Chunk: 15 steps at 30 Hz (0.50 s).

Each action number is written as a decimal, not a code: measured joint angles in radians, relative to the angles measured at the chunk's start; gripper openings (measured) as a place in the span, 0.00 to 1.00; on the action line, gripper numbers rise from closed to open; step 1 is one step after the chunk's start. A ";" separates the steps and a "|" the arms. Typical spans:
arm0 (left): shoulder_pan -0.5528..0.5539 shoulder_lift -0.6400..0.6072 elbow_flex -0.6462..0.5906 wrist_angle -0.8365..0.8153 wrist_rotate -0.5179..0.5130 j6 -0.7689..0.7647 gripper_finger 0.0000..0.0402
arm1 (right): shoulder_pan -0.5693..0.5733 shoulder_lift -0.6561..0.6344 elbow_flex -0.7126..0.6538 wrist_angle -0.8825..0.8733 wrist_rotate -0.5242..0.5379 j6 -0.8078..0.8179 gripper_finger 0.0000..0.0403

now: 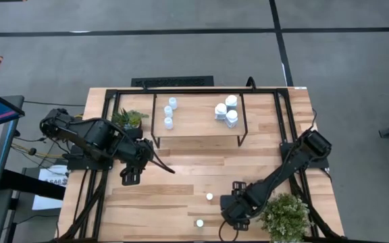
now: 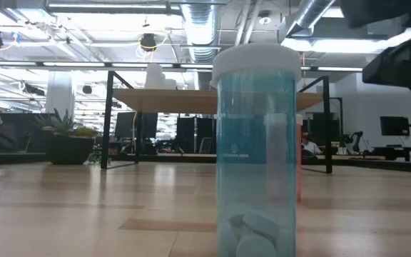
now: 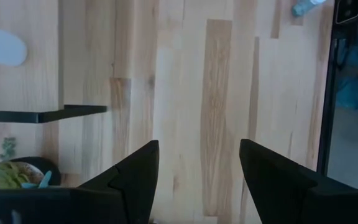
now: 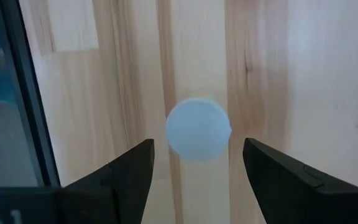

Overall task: Pick and place medicine bottles onto shelf by color
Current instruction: Put the yellow pill bottle on the shelf

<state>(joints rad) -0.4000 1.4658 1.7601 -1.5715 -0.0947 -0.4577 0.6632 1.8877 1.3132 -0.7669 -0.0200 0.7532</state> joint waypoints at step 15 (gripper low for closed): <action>0.000 0.000 0.000 0.000 -0.008 -0.024 0.52 | -0.038 -0.006 0.000 0.072 0.005 0.005 0.67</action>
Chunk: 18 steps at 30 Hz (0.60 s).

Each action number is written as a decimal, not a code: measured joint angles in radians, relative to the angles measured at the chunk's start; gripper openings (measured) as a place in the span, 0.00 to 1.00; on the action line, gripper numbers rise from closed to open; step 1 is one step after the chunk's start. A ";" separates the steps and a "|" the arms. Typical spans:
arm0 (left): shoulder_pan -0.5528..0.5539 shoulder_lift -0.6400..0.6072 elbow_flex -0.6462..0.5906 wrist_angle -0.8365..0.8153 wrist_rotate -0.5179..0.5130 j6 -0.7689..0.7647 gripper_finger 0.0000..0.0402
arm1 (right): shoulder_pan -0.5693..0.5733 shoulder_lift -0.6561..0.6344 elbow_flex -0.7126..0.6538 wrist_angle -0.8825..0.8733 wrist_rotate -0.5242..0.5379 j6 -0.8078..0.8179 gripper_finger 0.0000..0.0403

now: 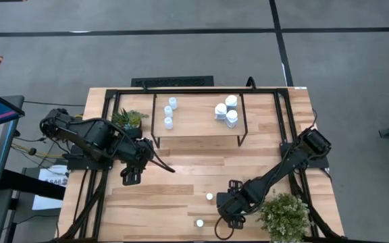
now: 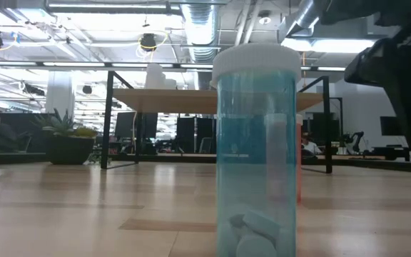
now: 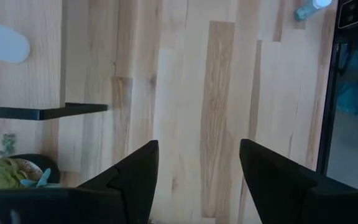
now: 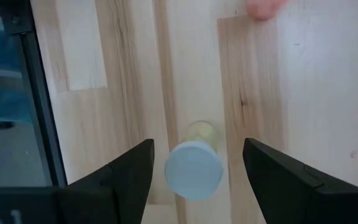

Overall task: Pick and place medicine bottles onto shelf by color
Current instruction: Put the yellow pill bottle on the shelf

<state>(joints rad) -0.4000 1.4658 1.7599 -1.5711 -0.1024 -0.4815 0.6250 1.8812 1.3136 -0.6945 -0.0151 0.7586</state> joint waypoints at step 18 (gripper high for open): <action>0.000 0.000 0.000 0.000 0.000 -0.013 0.52 | -0.013 0.000 0.000 -0.012 0.014 0.037 0.41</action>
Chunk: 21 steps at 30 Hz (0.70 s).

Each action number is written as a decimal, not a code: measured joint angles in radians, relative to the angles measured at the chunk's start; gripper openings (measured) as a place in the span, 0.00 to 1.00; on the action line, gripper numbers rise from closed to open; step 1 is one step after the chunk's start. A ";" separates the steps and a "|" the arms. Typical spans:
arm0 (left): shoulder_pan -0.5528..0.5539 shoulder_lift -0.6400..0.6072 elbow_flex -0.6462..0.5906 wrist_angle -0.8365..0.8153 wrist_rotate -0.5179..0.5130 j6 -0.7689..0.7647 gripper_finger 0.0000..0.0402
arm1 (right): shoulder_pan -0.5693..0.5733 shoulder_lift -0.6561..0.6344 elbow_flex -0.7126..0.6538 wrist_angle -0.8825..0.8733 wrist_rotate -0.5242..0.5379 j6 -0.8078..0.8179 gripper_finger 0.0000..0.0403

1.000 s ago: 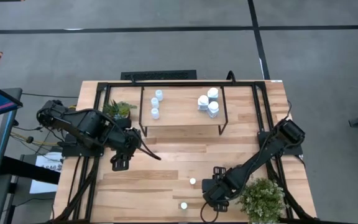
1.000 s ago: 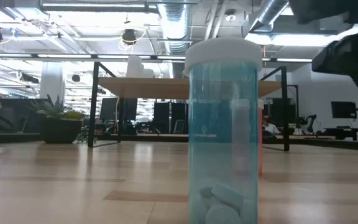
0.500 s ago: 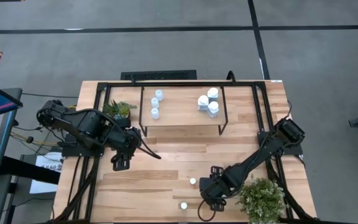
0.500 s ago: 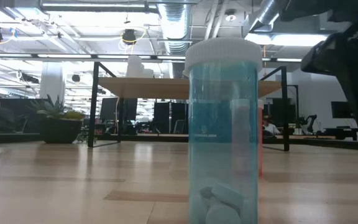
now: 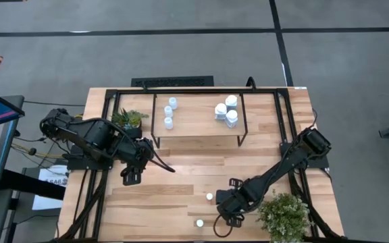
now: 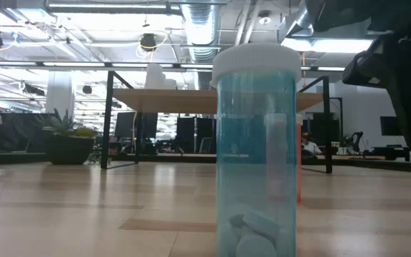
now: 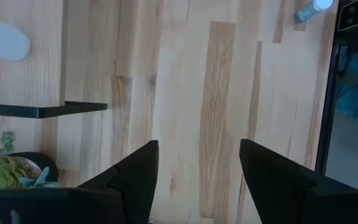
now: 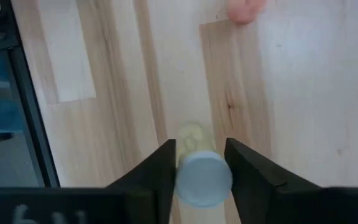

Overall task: Pick and place medicine bottles onto shelf by color
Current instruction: Put the yellow pill bottle on the shelf

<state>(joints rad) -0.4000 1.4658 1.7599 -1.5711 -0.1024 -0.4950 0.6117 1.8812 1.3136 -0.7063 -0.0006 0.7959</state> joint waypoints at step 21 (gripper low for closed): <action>0.000 0.000 0.000 0.000 0.000 0.000 0.52 | -0.086 -0.006 0.361 -0.494 -0.027 -0.261 0.26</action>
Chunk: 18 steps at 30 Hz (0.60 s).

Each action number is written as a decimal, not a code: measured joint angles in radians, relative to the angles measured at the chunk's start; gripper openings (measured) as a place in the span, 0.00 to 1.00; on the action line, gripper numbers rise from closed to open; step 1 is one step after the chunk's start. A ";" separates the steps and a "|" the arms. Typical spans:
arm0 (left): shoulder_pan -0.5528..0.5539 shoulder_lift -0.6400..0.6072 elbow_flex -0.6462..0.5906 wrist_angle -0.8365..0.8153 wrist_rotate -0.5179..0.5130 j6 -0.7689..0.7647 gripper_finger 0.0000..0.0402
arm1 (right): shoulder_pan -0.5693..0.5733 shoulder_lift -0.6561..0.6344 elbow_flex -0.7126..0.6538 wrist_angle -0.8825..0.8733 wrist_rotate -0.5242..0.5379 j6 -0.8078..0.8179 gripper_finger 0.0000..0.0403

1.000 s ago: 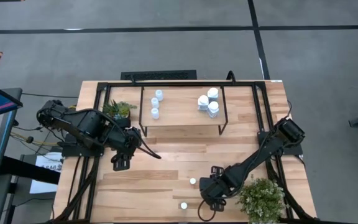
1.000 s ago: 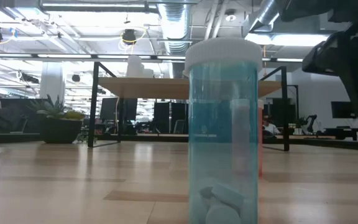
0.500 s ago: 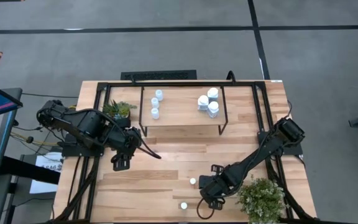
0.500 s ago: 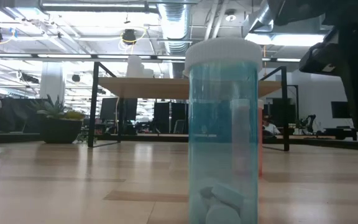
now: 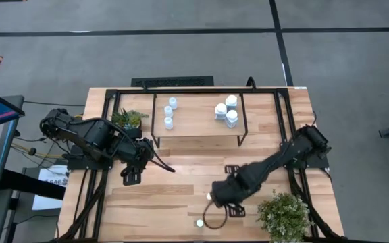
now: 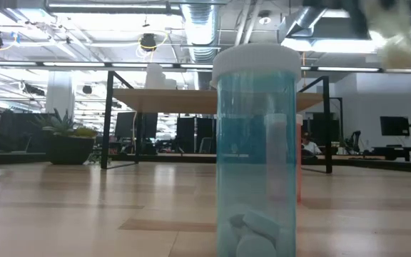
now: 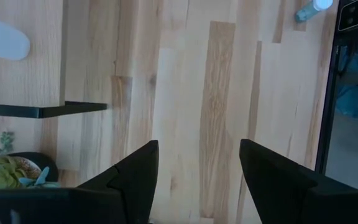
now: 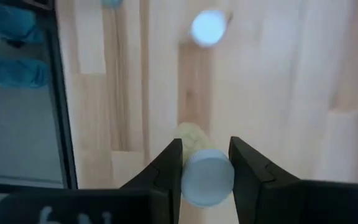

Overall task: Pick and place medicine bottles onto shelf by color
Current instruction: Put the yellow pill bottle on the shelf

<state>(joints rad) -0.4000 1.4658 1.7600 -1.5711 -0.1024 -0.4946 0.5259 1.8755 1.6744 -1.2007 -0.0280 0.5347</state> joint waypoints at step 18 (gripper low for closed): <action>-0.034 0.000 0.000 0.123 -0.042 -0.042 0.52 | -0.490 -0.002 0.395 -0.192 0.056 -0.735 0.27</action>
<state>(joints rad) -0.4335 1.4658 1.7599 -1.4484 -0.1442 -0.5367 0.0357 1.8736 2.0693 -1.3929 0.0276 -0.1999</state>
